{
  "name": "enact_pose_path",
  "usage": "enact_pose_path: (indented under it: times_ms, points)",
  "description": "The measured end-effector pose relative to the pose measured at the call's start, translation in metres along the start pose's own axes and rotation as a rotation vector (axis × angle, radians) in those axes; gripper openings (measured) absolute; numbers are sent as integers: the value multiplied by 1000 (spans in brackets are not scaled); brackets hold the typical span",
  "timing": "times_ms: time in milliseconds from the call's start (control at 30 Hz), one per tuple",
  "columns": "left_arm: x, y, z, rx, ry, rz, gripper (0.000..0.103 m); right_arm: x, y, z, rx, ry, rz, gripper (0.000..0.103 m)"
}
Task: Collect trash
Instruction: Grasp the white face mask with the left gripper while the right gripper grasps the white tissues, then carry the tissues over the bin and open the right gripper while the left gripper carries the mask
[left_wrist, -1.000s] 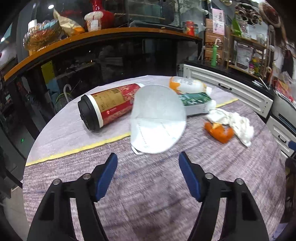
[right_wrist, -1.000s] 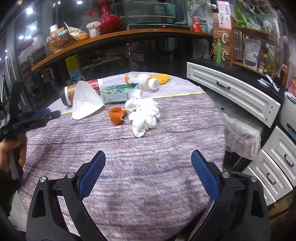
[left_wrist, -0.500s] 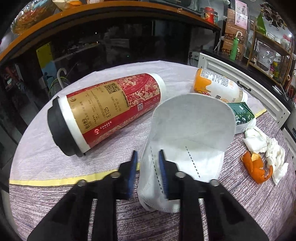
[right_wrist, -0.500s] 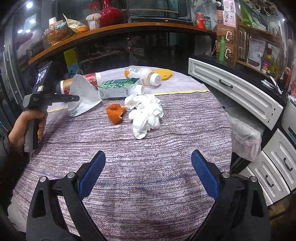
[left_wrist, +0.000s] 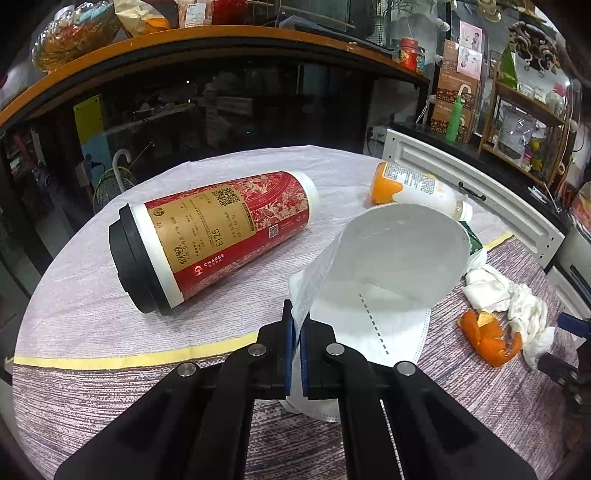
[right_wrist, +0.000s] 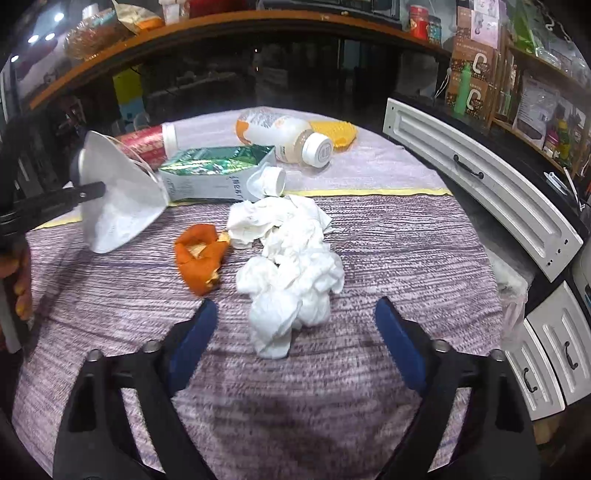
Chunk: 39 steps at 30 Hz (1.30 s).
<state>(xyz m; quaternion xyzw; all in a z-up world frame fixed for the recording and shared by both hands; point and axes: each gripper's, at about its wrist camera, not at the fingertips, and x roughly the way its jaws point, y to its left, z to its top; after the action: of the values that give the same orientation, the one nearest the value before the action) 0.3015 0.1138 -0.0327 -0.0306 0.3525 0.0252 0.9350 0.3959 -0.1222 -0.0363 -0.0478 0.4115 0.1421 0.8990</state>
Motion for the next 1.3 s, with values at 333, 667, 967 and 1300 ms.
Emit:
enact_pose_path:
  times_ms: [333,667,967,1300]
  points:
    - [5,-2,-1,-8,4,-23,4,12,-10,-1,64,24,37,39]
    - [-2,-4,-3,-8,0,-6,4,-31,-15,-20,69,-30,61,38]
    - [-47,-13,-13,21,-46,-6,4,-81,-21,-53,49,-94,70,38]
    - [-110,-44,-37,27,-117,-86,4,-132,-35,-94,70,-146,56,38]
